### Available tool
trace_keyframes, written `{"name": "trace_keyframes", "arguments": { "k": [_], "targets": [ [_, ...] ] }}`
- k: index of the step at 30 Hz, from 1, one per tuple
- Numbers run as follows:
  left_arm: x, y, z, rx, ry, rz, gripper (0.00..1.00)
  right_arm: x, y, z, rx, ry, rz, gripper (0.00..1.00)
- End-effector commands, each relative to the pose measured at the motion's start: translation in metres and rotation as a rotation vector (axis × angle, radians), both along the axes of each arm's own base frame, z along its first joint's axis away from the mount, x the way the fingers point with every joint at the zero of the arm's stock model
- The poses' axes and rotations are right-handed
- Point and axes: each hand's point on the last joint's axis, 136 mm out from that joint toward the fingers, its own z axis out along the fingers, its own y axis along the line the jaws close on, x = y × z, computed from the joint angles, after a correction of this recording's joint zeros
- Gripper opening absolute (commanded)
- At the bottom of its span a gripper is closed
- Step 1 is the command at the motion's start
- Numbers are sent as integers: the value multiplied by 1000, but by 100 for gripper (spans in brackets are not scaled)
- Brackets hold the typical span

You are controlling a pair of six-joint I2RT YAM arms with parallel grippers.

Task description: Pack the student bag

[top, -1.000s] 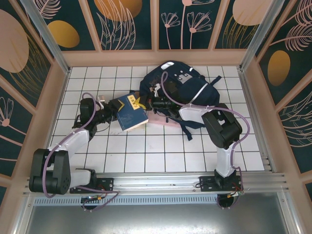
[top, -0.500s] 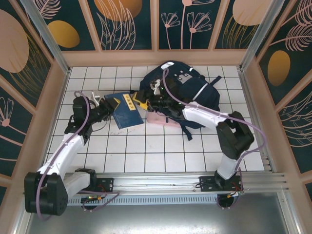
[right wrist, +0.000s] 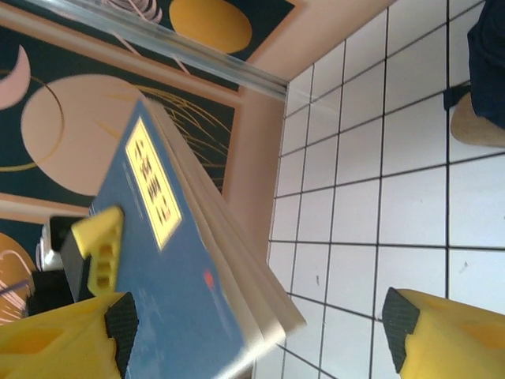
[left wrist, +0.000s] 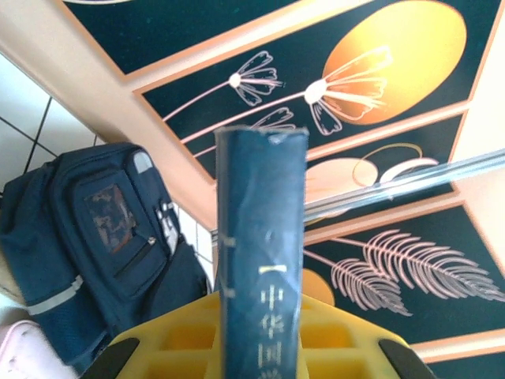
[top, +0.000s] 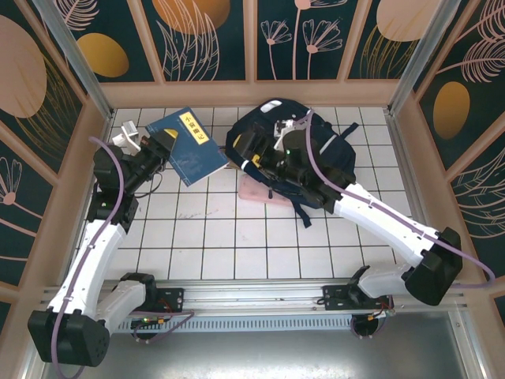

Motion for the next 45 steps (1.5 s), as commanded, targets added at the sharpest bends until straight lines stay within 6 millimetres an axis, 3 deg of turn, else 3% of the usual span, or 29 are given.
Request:
{"name": "trace_keyframes", "arguments": {
  "k": [1, 5, 11, 14, 17, 23, 30, 36, 38, 45],
  "targets": [
    [6, 18, 15, -136, 8, 114, 0, -8, -18, 9, -17, -60, -100, 87],
    [1, 38, 25, -260, -30, 225, 0, -22, -20, 27, 54, -119, -90, 92],
    [-8, 24, 51, -356, -80, 134, 0, -45, -8, 45, 111, -182, -3, 92],
    [-13, 22, 50, -366, -67, 128, 0, -56, -2, 53, 142, -214, 32, 92],
    [-16, 19, 40, -386, -44, 123, 0, -61, 2, 56, 163, -229, 46, 99],
    [-11, 12, 27, -425, -27, 96, 0, -55, 23, 48, 212, -178, 82, 99],
    [1, -7, 24, -434, -10, 62, 0, -49, 66, 39, 365, -46, 229, 99],
    [5, -16, 16, -435, 9, 48, 0, -33, 82, 33, 407, -39, 263, 99],
    [4, -19, 10, -428, 23, 50, 0, -26, 83, 35, 431, -43, 265, 93],
    [2, -17, -15, -393, 59, 91, 0, -11, 83, 40, 433, -77, 223, 45]
  ]
}}
